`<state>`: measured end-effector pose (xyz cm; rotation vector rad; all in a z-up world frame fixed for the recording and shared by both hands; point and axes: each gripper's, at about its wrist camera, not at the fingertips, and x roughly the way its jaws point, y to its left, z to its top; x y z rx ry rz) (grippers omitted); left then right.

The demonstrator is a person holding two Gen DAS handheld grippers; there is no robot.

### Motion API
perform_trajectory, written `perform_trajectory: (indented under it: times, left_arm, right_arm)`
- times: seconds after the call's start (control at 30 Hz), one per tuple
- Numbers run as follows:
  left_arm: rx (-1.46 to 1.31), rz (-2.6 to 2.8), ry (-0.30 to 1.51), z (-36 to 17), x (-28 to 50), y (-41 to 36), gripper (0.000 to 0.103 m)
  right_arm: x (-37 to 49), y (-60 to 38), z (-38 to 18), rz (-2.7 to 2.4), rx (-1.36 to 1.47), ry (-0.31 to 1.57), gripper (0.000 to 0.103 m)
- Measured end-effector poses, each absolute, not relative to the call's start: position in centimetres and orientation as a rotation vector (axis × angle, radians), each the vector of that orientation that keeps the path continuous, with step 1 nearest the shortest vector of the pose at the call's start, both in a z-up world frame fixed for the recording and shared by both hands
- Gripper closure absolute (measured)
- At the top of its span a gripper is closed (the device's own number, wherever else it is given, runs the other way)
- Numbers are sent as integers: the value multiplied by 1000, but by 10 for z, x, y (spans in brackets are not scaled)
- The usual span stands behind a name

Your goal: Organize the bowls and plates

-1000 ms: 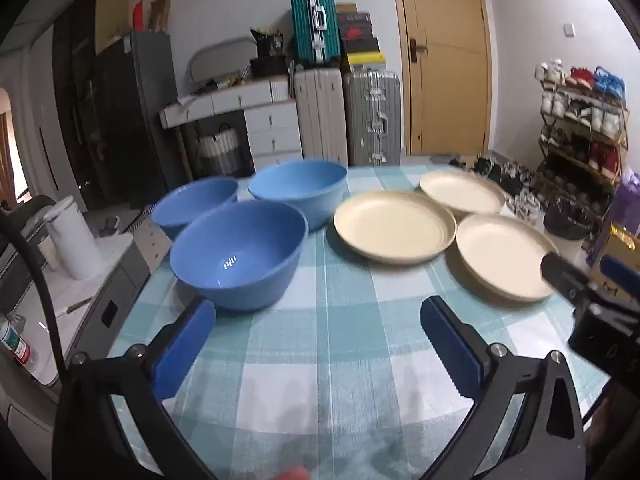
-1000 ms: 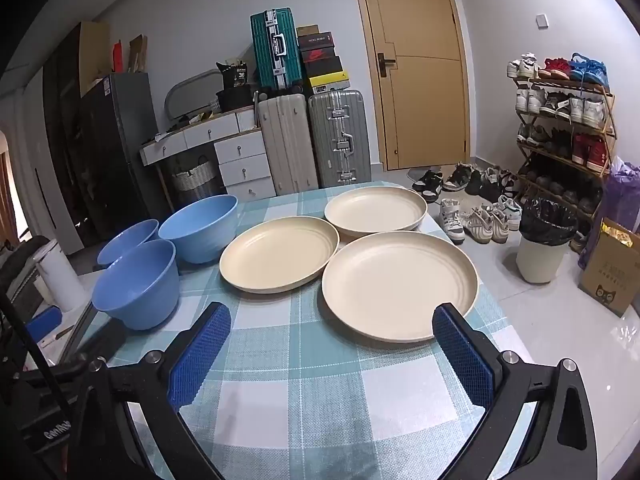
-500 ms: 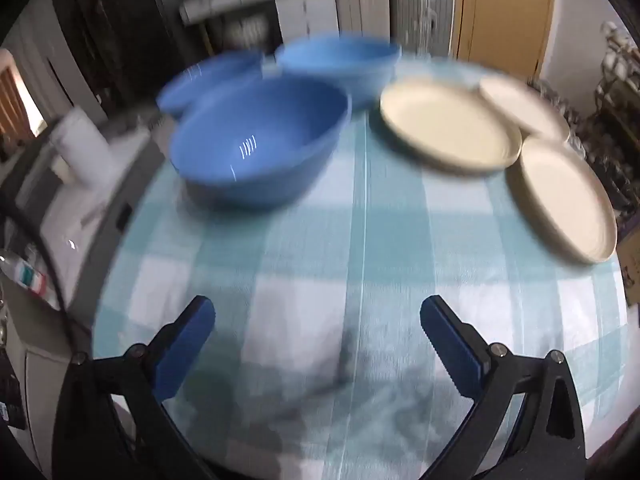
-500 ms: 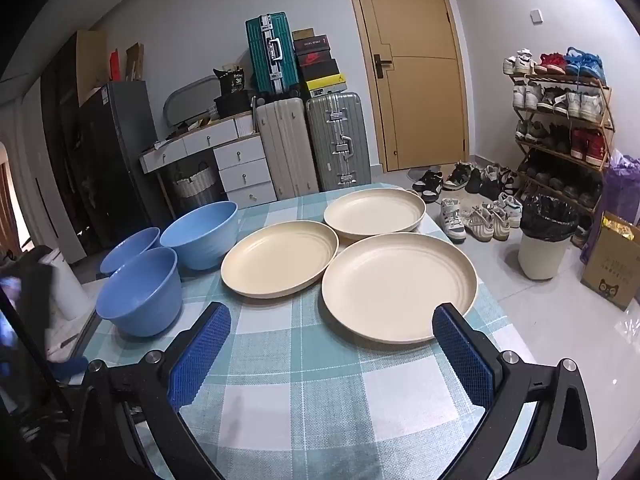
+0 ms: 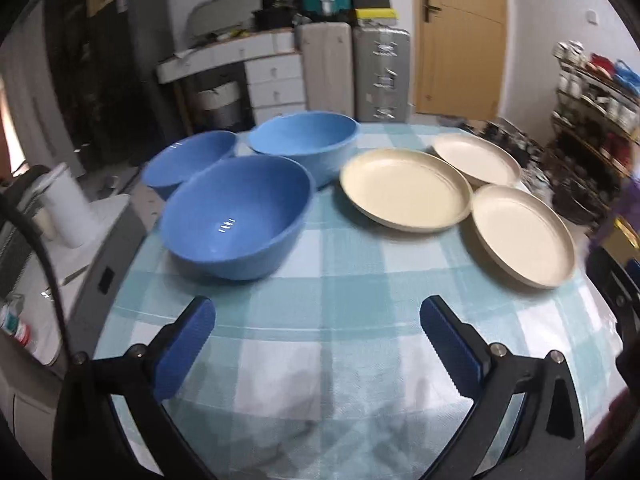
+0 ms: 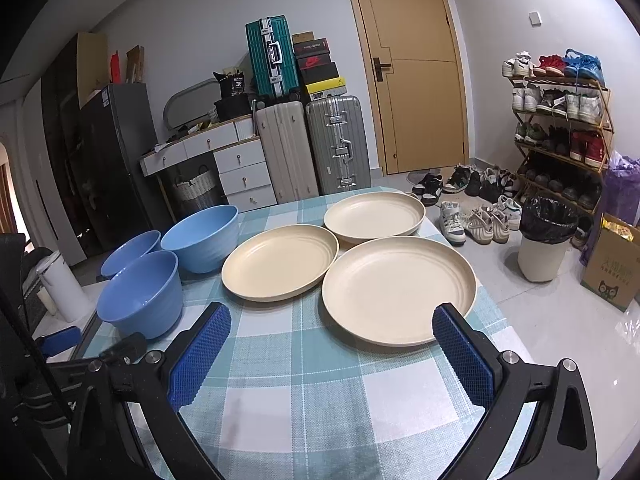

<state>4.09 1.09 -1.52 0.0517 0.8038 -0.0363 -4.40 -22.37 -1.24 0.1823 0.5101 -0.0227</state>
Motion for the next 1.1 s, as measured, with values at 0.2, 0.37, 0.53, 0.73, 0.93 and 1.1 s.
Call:
perform_trajectory:
  times: [0.2, 0.37, 0.53, 0.73, 0.93, 1.1]
  left_arm:
    - [99, 30, 740, -2, 29, 4, 0]
    - [75, 97, 658, 14, 14, 11, 0]
    - [-61, 54, 642, 20, 11, 34, 0]
    - [-107, 26, 633, 19, 7, 36, 0]
    - [-81, 17, 601, 21, 2, 27, 0]
    - [-83, 19, 614, 19, 3, 27, 0]
  right_arm:
    - [-46, -224, -14, -25, 174, 503, 0]
    - [-46, -223, -13, -24, 172, 499, 0]
    - [-47, -223, -12, -22, 165, 495, 0]
    - [-47, -222, -12, -20, 159, 501, 0]
    - [-48, -216, -11, -35, 110, 506, 0]
    - [-49, -214, -11, -27, 91, 507, 0]
